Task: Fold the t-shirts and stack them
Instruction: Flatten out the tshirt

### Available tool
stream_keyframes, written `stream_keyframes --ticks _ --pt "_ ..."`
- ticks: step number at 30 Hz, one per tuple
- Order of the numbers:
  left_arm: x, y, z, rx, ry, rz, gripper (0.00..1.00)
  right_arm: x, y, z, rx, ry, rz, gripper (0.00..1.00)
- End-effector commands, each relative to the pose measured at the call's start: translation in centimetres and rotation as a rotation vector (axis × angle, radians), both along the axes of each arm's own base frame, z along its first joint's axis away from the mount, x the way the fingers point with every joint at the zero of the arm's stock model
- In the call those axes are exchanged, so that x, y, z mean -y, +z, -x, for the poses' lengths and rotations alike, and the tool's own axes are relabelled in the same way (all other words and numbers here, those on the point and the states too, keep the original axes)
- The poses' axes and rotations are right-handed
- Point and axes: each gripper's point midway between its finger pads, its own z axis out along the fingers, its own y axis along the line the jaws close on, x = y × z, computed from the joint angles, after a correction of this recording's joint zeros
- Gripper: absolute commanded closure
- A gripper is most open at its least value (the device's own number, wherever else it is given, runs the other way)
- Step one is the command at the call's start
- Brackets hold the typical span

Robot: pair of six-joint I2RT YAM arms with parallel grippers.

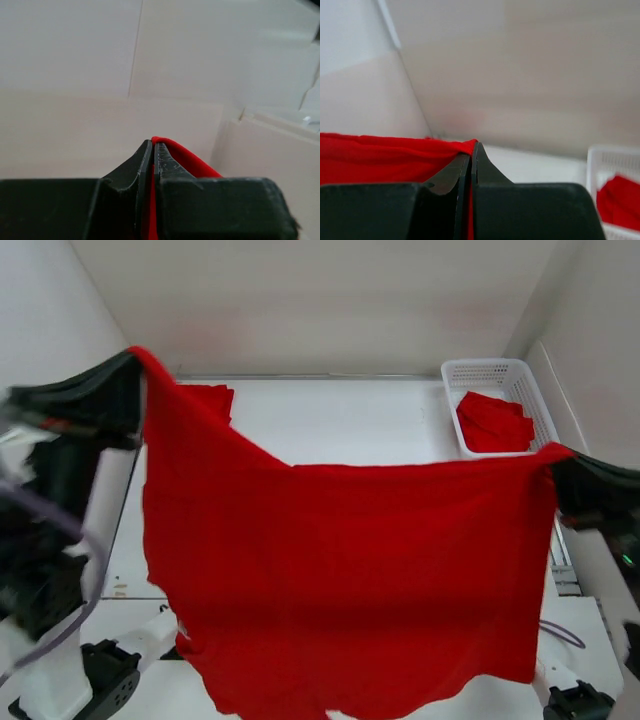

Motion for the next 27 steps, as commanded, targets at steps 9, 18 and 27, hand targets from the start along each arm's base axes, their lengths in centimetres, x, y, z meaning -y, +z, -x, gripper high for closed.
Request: stream_keyframes --ticks 9,18,27 --pt "7.0 -21.6 -26.2 -0.462 0.136 -0.076 1.00 -2.9 -20.7 -24.6 -0.518 -0.115 0.032 1.00" --pt "4.5 -38.9 -46.5 -0.772 -0.044 -0.094 1.00 -3.1 -36.4 -42.1 -0.905 -0.284 0.173 1.00" --pt "4.8 -41.7 -53.3 -0.746 -0.061 -0.103 1.00 -3.8 -40.4 -50.9 -0.982 -0.328 0.247 1.00"
